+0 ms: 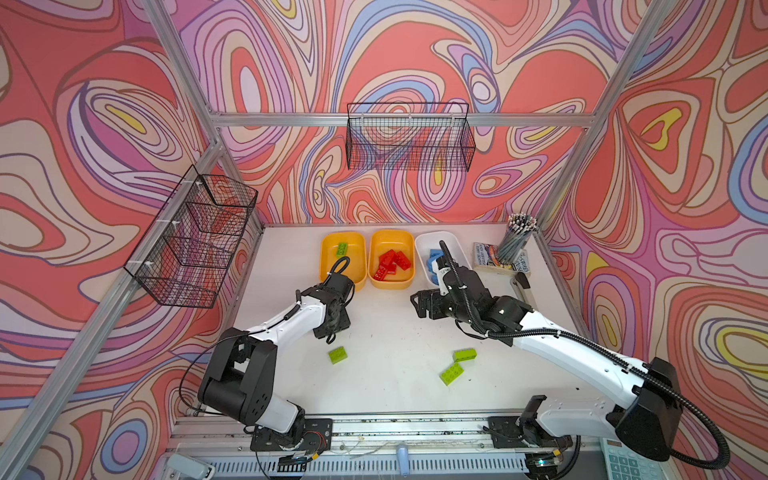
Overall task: Sort the legos into containers by color
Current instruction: 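Carry the green brick with the left gripper into the yellow tray and release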
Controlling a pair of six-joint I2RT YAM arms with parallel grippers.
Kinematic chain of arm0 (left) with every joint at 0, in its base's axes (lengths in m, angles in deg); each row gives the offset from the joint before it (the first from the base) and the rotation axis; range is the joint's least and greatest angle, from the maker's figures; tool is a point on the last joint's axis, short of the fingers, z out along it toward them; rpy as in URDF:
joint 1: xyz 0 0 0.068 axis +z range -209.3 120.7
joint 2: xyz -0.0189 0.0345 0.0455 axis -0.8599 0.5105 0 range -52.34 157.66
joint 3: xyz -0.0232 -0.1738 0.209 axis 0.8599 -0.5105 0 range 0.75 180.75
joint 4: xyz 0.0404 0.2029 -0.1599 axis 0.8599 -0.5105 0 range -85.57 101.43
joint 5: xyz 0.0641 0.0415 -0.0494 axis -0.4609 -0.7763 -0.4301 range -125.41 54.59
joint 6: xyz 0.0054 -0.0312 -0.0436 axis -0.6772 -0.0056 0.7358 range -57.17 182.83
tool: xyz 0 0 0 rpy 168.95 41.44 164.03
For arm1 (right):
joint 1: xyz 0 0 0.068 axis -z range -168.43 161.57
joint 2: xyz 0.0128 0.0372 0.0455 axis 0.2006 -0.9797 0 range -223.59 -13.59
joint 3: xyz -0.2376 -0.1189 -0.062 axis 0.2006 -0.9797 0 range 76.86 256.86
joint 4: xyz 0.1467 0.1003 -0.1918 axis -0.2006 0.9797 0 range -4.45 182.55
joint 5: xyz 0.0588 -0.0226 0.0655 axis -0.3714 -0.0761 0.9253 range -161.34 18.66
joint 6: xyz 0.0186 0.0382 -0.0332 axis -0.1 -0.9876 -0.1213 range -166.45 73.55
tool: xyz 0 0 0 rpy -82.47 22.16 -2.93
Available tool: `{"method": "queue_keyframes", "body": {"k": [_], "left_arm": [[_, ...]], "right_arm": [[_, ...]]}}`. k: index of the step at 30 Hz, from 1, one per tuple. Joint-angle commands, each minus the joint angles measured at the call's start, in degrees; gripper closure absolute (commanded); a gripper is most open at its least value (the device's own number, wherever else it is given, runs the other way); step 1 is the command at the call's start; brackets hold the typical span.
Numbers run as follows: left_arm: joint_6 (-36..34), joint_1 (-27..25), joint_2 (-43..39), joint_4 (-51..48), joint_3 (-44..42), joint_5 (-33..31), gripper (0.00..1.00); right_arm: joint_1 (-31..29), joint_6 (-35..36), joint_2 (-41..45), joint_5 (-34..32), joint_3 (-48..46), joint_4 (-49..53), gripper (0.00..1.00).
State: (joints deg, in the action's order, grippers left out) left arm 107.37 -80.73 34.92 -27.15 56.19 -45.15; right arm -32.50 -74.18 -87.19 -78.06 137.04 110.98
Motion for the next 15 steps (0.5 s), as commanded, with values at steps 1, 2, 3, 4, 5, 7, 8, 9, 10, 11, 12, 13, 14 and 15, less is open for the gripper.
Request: {"method": "queue_keyframes", "body": {"k": [1, 2, 3, 4, 5, 7, 8, 9, 10, 11, 12, 13, 14, 15], "left_arm": [[-2.9, 0.6, 4.1, -3.5, 7.8, -3.3, 0.57], [-3.7, 1.3, 6.0, -3.5, 10.7, -2.8, 0.57], [-4.3, 1.9, 7.6, -3.6, 13.3, -2.3, 0.57], [-4.9, 2.7, 9.9, -3.5, 16.4, -1.7, 0.57], [-5.4, 3.5, 12.2, -3.6, 19.5, -1.1, 0.57], [-6.3, 5.0, 16.8, -4.0, 26.1, 0.2, 0.57], [-6.6, 5.7, 19.2, -4.5, 29.5, 0.8, 0.57], [-6.8, 6.3, 21.2, -4.8, 32.2, 1.1, 0.58], [-7.0, 6.9, 23.2, -5.4, 35.6, 1.8, 0.57], [-7.2, 7.5, 25.6, -5.8, 38.4, 2.4, 0.58], [-7.2, 7.9, 27.3, -6.1, 41.2, 2.9, 0.57], [-7.4, 8.3, 29.4, -6.5, 44.0, 3.3, 0.58], [-7.5, 8.6, 31.4, -6.9, 46.7, 3.6, 0.57], [-7.6, 8.8, 33.2, -7.4, 49.1, 4.1, 0.55]], "right_arm": [[-0.4, 0.7, -0.9, -1.6, 2.4, 0.6, 0.02], [-0.4, 0.8, -1.3, -1.7, 2.7, 0.6, 0.02], [-0.4, 0.9, -1.4, -1.9, 3.0, 0.5, 0.02], [-0.4, 1.0, -1.7, -2.0, 3.1, 0.6, 0.02], [-0.4, 1.1, -2.0, -2.3, 3.3, 0.6, 0.02], [-0.4, 1.2, -2.4, -2.7, 3.7, 0.7, 0.02], [-0.4, 1.1, -2.7, -2.8, 3.8, 0.9, 0.02], [-0.4, 1.1, -2.8, -2.8, 4.1, 1.1, 0.02], [-0.4, 0.9, -2.9, -2.7, 4.2, 1.1, 0.02], [-0.4, 0.8, -3.0, -2.7, 4.4, 1.1, 0.02], [-0.4, 0.7, -3.1, -2.7, 4.5, 1.0, 0.02], [-0.4, 0.5, -3.3, -2.8, 4.7, 0.9, 0.02], [-0.4, 0.5, -3.4, -2.9, 4.9, 0.9, 0.02], [-0.4, 0.5, -3.8, -3.0, 5.1, 0.9, 0.02]]}}
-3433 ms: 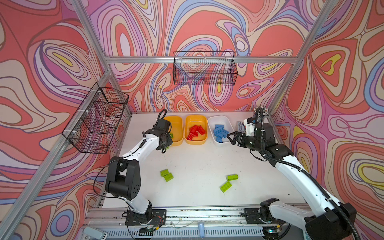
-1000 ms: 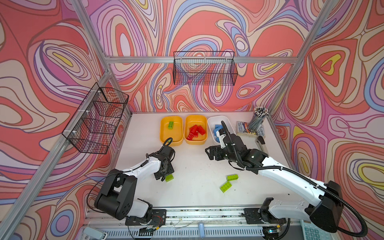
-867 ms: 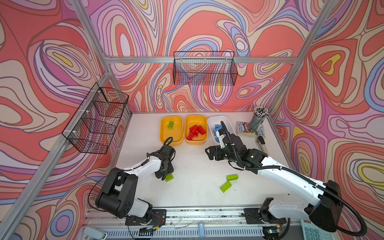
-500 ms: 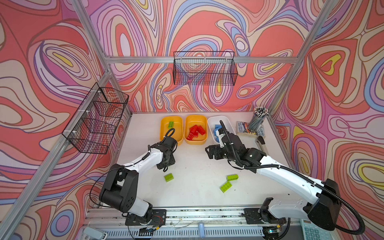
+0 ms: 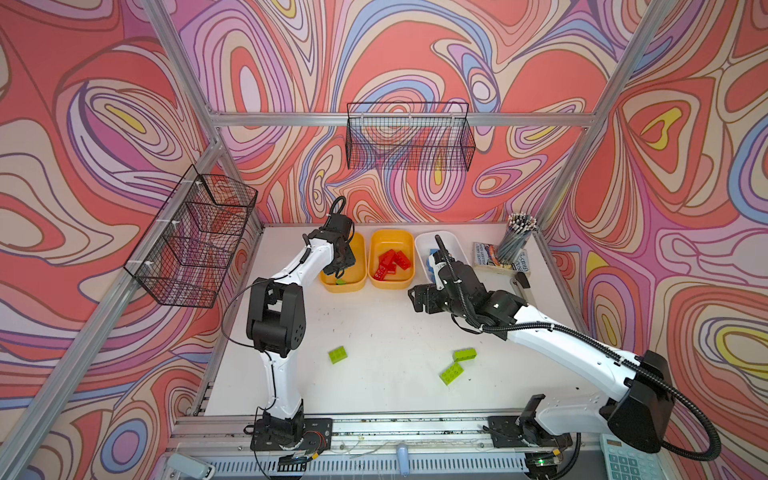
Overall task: Sort the legos into containers by color
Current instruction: 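Carry the green brick with the left gripper into the yellow tray and release, then move the left gripper back over the last green brick, then lower the left gripper onto the green brick and close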
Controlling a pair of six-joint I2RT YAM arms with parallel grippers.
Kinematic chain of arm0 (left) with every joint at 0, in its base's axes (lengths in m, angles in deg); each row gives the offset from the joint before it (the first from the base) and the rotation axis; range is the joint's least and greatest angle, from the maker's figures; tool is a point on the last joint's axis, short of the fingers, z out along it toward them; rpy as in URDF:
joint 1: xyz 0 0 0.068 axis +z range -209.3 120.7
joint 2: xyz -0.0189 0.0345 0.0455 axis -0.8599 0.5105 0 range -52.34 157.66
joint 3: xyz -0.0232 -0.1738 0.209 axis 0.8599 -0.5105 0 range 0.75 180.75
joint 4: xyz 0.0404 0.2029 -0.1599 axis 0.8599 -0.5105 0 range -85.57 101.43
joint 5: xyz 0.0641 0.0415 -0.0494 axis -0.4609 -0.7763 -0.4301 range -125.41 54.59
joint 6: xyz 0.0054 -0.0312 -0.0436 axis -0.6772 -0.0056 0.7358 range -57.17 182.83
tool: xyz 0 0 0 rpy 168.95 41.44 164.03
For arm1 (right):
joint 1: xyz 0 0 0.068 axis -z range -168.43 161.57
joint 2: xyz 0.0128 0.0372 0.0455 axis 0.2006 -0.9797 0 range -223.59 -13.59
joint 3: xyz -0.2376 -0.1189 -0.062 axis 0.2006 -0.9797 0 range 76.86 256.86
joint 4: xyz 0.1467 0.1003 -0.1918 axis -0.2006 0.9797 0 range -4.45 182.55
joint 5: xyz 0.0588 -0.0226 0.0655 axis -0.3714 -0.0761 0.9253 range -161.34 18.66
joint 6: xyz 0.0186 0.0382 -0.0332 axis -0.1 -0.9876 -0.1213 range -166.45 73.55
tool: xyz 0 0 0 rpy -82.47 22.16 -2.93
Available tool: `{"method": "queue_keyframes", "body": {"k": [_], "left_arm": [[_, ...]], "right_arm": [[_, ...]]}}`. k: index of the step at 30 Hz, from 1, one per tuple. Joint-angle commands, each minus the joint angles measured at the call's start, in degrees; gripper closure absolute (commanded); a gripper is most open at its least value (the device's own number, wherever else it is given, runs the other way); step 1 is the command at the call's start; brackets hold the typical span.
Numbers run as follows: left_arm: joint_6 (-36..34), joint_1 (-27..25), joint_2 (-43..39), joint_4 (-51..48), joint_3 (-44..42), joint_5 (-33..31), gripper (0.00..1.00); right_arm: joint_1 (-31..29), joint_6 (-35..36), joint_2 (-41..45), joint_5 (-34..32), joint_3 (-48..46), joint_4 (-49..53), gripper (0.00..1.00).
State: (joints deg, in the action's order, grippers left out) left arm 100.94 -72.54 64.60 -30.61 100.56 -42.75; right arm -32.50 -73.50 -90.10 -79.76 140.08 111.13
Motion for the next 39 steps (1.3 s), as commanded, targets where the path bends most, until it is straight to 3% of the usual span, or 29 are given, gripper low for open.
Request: {"method": "queue_keyframes", "body": {"k": [1, 6, 10, 14, 21, 28, 32, 39], "left_arm": [[-1.3, 0.8, 5.6, -4.7, 7.5, 2.0, 0.51], [-1.9, 1.3, 12.9, -9.8, 19.2, 3.8, 0.24], [-1.1, 1.3, 11.0, -9.2, 17.6, 5.1, 0.14], [-0.3, 1.1, 2.8, -6.4, 7.3, 5.1, 0.13], [2.6, -0.8, -18.5, -2.1, -19.6, 2.2, 0.12], [9.0, -10.5, -36.5, -5.4, -39.8, -2.0, 0.13], [15.1, -15.4, -43.7, -4.4, -49.3, -1.2, 0.14], [19.5, -18.6, -47.9, -3.0, -57.6, -0.4, 0.16]], "right_arm": [[-0.4, -0.1, -1.3, -1.5, 2.3, 0.8, 0.02], [-0.4, 0.6, -3.5, -1.7, 3.8, 1.3, 0.02], [-0.4, 1.1, -4.1, -1.7, 4.5, 1.1, 0.02], [-0.4, 1.3, -3.6, -1.8, 4.0, 0.9, 0.02], [-0.4, 0.3, -0.2, 1.2, 0.3, -1.0, 0.02], [-0.7, -0.5, 4.1, 2.1, -3.8, -1.3, 0.02], [-0.8, -1.1, 6.7, 1.7, -5.7, -1.0, 0.02], [-1.3, -2.5, 10.4, 1.1, -8.2, 0.0, 0.02]]}}
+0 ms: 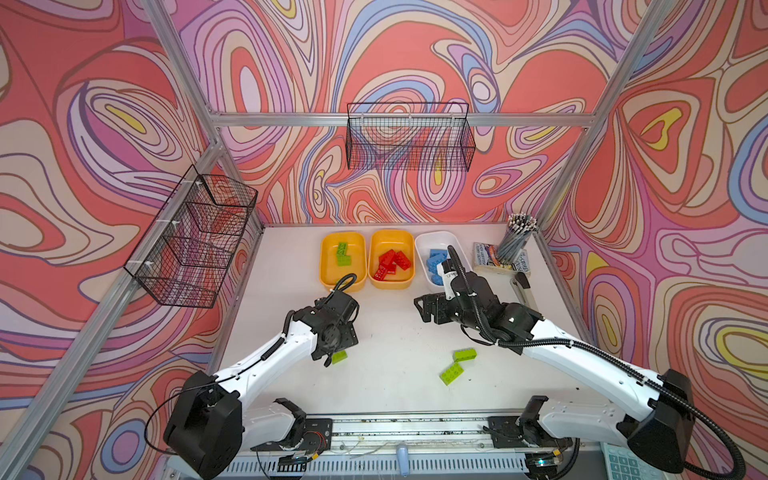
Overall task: Sort the legos into containers by color
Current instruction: 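Lower the left gripper onto the green brick and close, then lift the green brick with the left gripper into the yellow tray and release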
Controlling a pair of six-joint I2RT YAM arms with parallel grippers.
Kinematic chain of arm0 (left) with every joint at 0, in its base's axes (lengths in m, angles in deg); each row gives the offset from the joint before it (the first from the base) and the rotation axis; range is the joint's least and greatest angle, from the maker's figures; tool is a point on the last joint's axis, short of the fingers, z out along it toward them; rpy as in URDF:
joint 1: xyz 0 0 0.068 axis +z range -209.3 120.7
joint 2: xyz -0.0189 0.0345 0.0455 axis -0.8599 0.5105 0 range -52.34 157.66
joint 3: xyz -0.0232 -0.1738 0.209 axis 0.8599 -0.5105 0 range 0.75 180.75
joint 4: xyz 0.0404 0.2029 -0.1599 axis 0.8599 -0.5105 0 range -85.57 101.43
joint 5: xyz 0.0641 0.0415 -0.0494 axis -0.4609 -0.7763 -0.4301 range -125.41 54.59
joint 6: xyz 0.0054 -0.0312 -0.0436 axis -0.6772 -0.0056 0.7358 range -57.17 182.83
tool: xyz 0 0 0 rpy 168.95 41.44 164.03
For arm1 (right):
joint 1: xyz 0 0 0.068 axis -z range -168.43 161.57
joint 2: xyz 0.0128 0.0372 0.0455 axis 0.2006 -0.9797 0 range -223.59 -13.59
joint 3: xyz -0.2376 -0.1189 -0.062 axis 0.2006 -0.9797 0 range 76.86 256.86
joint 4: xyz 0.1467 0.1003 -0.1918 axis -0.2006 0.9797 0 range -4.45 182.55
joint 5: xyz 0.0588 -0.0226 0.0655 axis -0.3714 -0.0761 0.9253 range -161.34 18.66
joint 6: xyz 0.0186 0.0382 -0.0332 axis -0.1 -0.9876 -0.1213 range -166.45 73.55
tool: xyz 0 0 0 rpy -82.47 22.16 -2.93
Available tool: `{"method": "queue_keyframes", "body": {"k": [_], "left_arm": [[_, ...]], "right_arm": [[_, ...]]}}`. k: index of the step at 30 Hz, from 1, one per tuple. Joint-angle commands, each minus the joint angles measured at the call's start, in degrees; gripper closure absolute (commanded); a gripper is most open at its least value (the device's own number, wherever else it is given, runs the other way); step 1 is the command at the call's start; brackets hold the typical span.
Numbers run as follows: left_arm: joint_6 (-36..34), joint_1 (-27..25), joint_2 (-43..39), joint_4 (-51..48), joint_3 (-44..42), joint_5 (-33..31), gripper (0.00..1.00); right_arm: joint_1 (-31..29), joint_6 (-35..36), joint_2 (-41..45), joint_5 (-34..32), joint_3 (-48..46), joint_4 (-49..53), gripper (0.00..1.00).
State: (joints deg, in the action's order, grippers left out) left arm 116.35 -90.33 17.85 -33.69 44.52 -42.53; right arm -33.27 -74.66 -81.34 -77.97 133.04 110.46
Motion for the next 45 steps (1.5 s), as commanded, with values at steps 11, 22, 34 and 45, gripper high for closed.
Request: {"method": "queue_keyframes", "body": {"k": [11, 22, 34, 45], "left_arm": [[4.7, -1.6, 1.8, 5.2, -6.0, 0.4, 0.18], [3.6, -1.6, 9.8, 9.5, -6.4, 1.4, 0.31], [1.3, -1.6, 11.9, 7.2, -3.2, -1.2, 0.61], [-5.3, -0.4, 16.9, 3.4, 9.2, -4.4, 0.72]], "right_arm": [[-0.8, -2.7, 4.6, -1.9, -1.9, 2.6, 0.02], [-0.8, -1.8, 2.2, -2.2, -0.2, 3.4, 0.02], [-0.8, -1.1, -0.6, -2.2, 2.4, 2.5, 0.02], [-0.8, -2.4, -0.4, -3.5, 2.1, 2.4, 0.02]]}}
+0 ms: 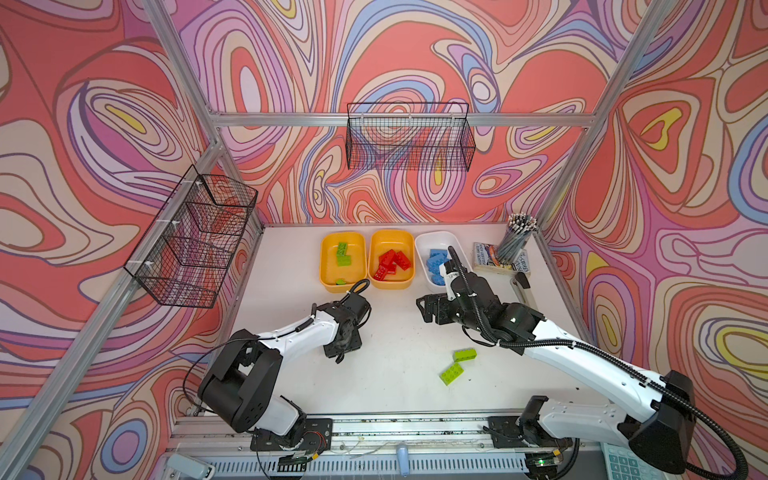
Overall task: Sort the legos into containers by color
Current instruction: 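Lift the green brick with the left gripper into the yellow tray and release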
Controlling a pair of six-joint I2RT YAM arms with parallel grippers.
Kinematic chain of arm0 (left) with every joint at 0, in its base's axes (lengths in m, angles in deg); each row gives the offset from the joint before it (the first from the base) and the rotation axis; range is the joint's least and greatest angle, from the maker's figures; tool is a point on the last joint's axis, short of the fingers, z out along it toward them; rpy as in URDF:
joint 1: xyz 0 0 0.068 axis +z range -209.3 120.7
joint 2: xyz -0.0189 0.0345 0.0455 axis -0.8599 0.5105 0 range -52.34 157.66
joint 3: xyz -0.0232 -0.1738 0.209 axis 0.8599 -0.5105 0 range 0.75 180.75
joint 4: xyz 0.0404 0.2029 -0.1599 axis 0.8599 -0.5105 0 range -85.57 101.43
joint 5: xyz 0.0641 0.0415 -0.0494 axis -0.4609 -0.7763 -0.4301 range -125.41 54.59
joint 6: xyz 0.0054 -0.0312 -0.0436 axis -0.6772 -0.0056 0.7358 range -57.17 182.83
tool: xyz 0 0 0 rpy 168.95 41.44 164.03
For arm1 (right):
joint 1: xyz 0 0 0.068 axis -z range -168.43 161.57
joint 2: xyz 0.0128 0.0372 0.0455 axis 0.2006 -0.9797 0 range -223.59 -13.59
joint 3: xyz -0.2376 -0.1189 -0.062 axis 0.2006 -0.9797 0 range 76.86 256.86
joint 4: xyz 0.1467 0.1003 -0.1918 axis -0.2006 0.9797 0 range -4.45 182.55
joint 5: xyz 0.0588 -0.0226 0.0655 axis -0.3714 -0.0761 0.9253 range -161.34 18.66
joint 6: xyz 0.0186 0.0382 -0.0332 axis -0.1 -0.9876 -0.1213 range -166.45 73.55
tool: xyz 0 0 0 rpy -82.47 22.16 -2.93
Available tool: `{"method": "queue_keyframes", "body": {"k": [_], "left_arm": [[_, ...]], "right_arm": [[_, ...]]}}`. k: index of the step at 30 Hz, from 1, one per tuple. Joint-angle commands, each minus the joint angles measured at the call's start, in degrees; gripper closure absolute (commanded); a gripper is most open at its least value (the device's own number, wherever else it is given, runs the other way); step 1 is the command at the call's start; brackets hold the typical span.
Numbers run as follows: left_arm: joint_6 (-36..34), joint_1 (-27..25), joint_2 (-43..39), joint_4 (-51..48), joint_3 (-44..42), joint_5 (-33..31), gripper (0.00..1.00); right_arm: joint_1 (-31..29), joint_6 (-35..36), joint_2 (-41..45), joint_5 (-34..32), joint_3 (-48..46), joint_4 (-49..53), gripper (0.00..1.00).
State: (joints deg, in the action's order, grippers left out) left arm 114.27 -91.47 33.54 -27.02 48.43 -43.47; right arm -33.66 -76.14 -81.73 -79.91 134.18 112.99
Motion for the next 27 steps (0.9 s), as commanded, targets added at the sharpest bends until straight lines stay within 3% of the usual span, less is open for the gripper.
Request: {"method": "queue_keyframes", "body": {"k": [1, 10, 18, 19, 23, 25, 27], "left_arm": [[-4.3, 1.2, 1.8, -3.9, 7.6, -3.8, 0.72], [-13.4, 10.8, 13.1, -3.8, 29.7, -1.2, 0.72], [-15.8, 17.5, 30.8, -4.7, 50.4, 6.2, 0.69], [-16.3, 17.7, 33.1, -5.8, 53.2, 6.1, 0.64], [-17.2, 17.7, 37.4, -7.5, 59.2, 7.0, 0.23], [-16.8, 17.7, 36.2, -6.3, 57.9, 7.5, 0.12], [-16.4, 17.6, 33.4, -3.6, 54.3, 8.5, 0.08]], "right_arm": [[-0.4, -0.9, 0.1, -1.9, 1.0, -0.2, 0.02], [-0.3, -0.7, -3.4, -3.8, 4.1, 1.2, 0.02], [-0.4, -1.8, -7.5, -6.5, 6.1, 3.5, 0.02], [-0.3, -2.2, -7.8, -7.0, 6.1, 4.1, 0.02], [-0.3, -3.8, -8.2, -9.1, 4.7, 6.6, 0.02], [-0.2, -4.3, -8.2, -10.0, 3.9, 8.1, 0.02], [-0.1, -5.0, -8.0, -10.6, 2.8, 9.3, 0.02]]}}
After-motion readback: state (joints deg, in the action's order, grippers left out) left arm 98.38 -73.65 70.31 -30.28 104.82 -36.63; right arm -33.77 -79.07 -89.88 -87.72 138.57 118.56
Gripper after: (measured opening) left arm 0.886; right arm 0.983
